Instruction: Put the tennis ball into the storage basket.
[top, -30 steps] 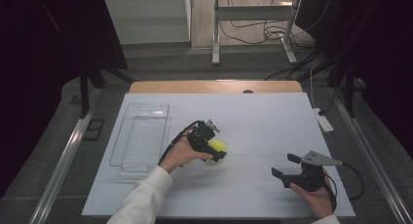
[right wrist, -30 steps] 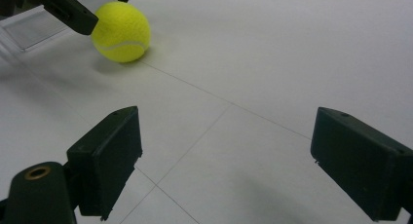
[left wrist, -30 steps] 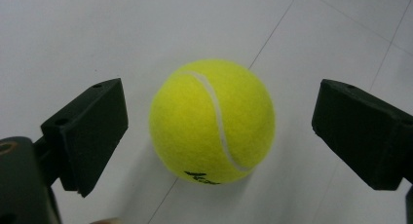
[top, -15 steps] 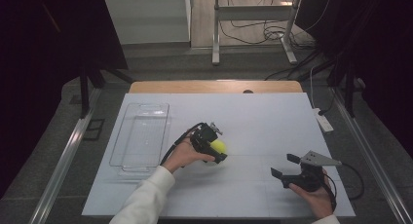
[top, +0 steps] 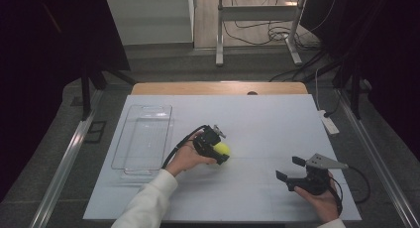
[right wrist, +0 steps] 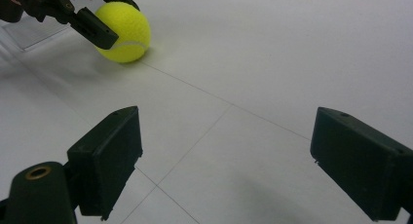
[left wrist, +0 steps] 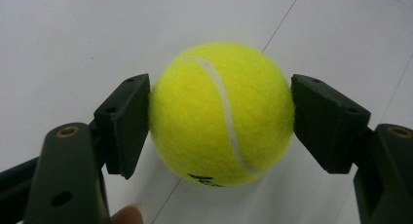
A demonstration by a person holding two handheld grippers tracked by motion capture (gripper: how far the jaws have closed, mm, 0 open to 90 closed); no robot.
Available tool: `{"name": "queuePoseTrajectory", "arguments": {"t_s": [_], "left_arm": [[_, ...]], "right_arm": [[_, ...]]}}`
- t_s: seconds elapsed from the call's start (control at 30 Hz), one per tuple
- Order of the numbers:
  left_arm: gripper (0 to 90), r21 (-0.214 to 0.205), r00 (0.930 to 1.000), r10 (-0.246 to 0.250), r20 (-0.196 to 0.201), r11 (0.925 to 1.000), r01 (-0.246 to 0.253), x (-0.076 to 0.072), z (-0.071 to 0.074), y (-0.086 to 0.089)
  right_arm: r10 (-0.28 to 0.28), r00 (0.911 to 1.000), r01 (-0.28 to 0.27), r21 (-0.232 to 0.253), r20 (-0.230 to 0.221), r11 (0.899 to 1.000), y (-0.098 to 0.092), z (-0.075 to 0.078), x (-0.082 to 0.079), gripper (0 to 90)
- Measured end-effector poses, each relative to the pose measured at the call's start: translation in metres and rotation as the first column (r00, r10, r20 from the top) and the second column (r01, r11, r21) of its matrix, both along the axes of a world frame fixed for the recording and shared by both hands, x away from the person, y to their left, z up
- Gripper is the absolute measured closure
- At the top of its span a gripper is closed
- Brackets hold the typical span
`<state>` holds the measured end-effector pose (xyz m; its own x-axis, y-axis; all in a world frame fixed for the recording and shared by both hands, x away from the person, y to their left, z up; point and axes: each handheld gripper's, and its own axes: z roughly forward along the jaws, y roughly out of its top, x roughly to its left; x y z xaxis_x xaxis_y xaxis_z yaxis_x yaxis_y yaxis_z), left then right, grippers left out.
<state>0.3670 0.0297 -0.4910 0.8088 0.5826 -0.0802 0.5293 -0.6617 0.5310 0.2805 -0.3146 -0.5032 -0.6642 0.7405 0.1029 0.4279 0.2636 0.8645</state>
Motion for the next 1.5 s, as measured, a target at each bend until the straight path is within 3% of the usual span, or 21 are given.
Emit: {"name": "queuePoseTrajectory", "arguments": {"t_s": [1.5], "left_arm": [[26.9, -0.097, 0.9982, 0.016, 0.057, 0.9952, -0.01, -0.016, 0.034, 0.023]], "right_arm": [[-0.009, 1.0, 0.009, 0.006, -0.001, 1.0, -0.001, -0.001, 0.001, 11.7]]}}
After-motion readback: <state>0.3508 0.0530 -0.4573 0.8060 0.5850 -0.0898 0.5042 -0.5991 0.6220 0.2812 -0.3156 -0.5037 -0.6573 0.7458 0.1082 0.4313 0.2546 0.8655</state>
